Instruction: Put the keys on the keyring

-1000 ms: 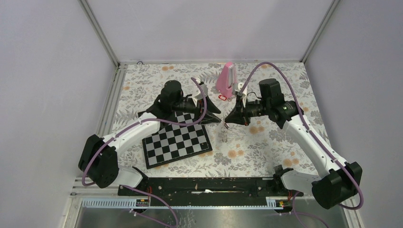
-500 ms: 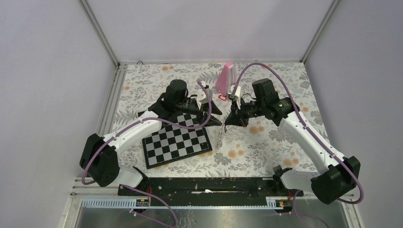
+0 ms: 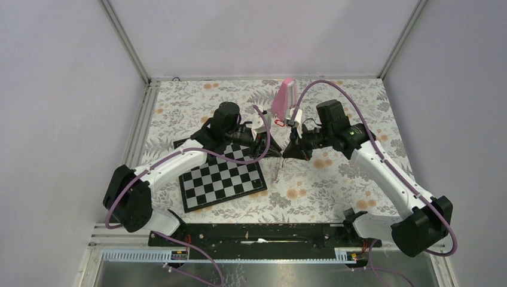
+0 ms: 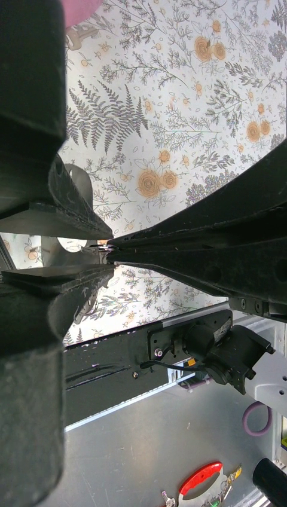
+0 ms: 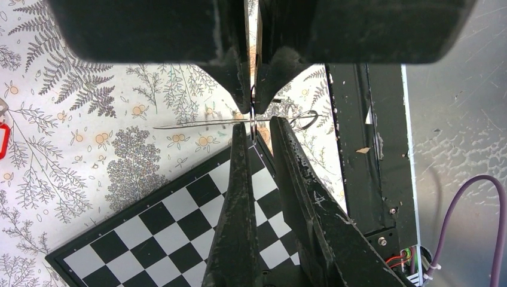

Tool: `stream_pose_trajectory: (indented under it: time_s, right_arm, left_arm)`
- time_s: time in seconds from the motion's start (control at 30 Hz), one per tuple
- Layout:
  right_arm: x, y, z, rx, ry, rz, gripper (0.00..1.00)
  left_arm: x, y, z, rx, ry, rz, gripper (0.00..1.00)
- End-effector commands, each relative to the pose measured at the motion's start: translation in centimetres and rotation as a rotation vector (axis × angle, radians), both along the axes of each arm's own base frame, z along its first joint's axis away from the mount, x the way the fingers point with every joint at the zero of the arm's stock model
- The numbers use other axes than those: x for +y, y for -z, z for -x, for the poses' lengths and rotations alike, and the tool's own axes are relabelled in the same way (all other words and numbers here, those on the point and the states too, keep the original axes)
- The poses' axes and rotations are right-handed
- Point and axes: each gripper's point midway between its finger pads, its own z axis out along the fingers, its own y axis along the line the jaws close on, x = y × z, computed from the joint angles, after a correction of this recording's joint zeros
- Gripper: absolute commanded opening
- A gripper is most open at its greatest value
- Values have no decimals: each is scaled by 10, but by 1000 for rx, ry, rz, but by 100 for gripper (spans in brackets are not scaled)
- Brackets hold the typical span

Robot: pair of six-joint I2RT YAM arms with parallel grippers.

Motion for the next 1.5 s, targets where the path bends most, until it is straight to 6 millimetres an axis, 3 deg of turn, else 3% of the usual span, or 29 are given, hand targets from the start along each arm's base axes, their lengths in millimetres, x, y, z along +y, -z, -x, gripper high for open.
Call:
stream_pose_trajectory:
  time_s: [0.0, 0.23, 0.47, 1.3, 1.47]
  right_arm:
    - [4, -12, 0, -56, -9, -32, 0]
    - [4, -14, 0, -61, -5, -38, 0]
    - [4, -13, 0, -59, -5, -39, 0]
    - [4, -18, 3, -68, -11, -52, 0]
    - [4, -16, 3, -64, -11, -53, 0]
  left_arm:
    - [-4, -18, -2, -61, 10, 50, 26]
    - [-4, -15, -1, -56, 12, 46, 21]
    - [-4, -12, -1, -53, 10, 42, 26]
    - [-5, -5, -1, -39, 17, 33, 22]
    - [-6, -6, -1, -34, 20, 34, 17]
